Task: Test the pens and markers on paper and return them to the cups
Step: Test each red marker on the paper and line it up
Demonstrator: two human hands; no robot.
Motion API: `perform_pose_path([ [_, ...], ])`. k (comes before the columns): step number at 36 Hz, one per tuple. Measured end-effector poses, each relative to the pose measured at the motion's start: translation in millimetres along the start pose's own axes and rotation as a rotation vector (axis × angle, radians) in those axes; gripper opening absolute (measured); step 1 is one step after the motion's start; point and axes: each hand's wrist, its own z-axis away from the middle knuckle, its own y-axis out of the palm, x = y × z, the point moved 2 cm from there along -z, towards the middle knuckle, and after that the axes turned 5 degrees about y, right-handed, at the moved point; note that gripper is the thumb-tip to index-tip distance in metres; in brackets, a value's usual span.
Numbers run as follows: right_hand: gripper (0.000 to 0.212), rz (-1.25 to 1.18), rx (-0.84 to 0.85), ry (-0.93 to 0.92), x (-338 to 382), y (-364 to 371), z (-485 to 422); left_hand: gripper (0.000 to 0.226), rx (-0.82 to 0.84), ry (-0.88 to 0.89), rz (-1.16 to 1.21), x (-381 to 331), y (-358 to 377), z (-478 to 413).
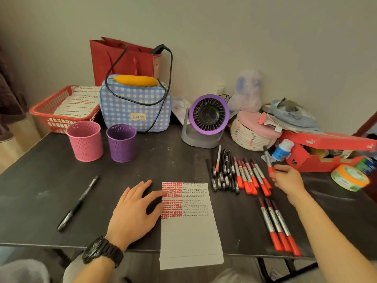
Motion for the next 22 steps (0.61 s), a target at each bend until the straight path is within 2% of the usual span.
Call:
perform_pose_path([
  [4,0.034,-0.364,0.18,-0.026,18,6,62,0.042,-0.041,0.009,0.085,-3,-3,4],
  [6,0.03,-0.453,0.302,-0.076,21,11,109,0.028,-0.13,-0.005,0.232,-4,-9,7],
  [9,0.035,-0.423,0.388,-0.174,17,21,177,0.017,-0.243,-0.041,0.409,-14,-23,10],
  [11,0.035,-0.402,0.429,-0.206,10,33,213,0.022,-0.247,-0.044,0.52,-29,-29,14],
  [16,0.03,-0.419,0.511,-0.199,-11,66,270,0.038,-0.052,0.062,0.76,-76,-28,23],
  [20,0.02,-0.373,0.564,-0.187,-20,80,288,0.02,-0.04,0.019,0.923,-97,-28,27],
  [22,0.015,-0.415,0.566,-0.179,-20,77,291,0.019,-0.043,-0.015,1.031,-98,-26,31],
])
